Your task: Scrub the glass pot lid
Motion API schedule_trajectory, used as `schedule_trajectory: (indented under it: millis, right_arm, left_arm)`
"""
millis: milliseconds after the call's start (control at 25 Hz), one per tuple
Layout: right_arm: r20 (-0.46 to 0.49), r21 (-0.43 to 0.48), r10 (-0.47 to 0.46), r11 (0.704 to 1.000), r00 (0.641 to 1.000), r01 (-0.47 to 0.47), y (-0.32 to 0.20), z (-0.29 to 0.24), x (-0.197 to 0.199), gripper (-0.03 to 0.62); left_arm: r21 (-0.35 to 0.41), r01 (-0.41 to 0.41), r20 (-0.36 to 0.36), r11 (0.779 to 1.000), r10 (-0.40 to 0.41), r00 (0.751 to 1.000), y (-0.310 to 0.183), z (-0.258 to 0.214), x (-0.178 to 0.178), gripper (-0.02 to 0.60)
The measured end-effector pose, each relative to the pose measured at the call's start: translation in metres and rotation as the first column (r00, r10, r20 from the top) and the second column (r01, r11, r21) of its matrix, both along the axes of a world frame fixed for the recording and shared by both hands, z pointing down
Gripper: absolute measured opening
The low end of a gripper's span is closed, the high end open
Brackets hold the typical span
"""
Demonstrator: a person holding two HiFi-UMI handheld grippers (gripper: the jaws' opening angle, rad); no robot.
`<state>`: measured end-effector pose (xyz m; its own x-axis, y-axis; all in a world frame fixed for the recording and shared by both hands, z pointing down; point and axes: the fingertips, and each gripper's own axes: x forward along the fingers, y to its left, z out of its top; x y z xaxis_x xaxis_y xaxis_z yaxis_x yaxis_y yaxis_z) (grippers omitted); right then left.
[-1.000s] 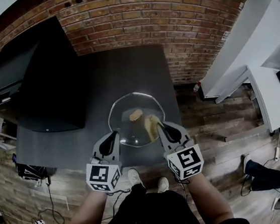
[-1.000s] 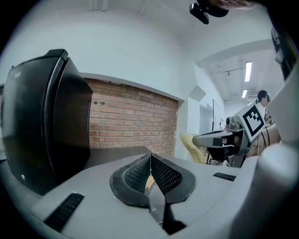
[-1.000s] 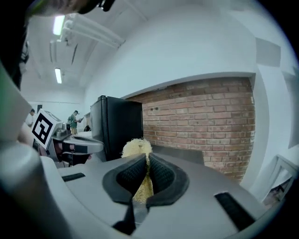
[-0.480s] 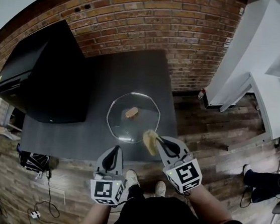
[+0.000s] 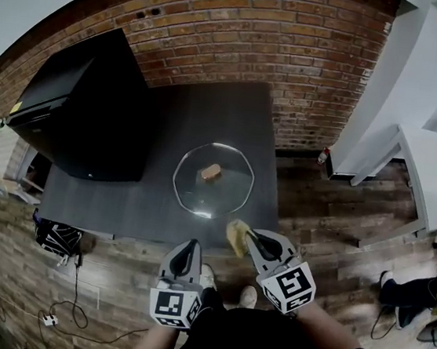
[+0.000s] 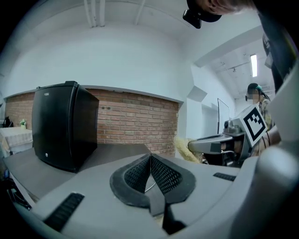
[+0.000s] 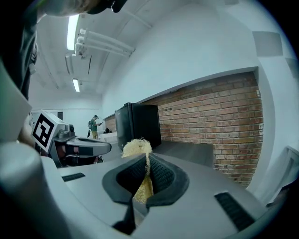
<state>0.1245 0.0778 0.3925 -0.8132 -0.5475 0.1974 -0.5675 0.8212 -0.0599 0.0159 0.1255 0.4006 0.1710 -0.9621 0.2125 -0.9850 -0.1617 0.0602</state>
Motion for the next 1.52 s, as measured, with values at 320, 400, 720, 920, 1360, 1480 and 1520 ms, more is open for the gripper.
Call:
schedule_trajectory:
  millis: [320,400,720,920,1360,1480,1520]
  right_arm:
    - [0.01,-0.004,-0.028,1.0,1.0,0.028,0.016,0.0,-0.002,0.025]
    - [0.012,-0.003,-0.03,1.0,0.999,0.03,0.017,0.0,-0.002,0.025]
    - [0.016,-0.017,-0.024,1.0,1.0,0.024,0.015,0.001,0.005,0.025]
    - [0.015,-0.017,-0.024,1.0,1.0,0.024,0.014,0.002,0.005,0.025]
    - [-0.001,-0.018,-0.042,0.999,0.999,0.042,0.013,0.005,0.0,0.025]
    - [-0.004,-0.022,-0.045,0.999,0.999,0.045,0.013,0.005,-0.002,0.025]
    - [-0.004,-0.022,-0.048,0.999,0.999,0.048,0.013,0.005,-0.003,0.025]
  left_arm:
    - [-0.004,0.019,0.015,1.0,-0.019,1.0,0.012,-0.003,0.003,0.034]
    - [-0.012,0.02,0.012,1.0,-0.019,1.0,0.013,-0.001,0.004,0.034]
    - [-0.005,0.02,0.007,1.0,-0.02,1.0,0.01,-0.004,0.008,0.034]
    - [-0.003,0.014,0.009,1.0,-0.014,1.0,0.008,-0.003,0.008,0.034]
    - [-0.012,0.023,0.005,1.0,-0.023,1.0,0.006,-0.002,0.005,0.034]
    - [-0.014,0.027,0.004,1.0,-0.027,1.0,0.007,0.0,0.003,0.034]
    - [-0.015,0.028,0.005,0.999,-0.028,1.0,0.007,0.0,0.002,0.034]
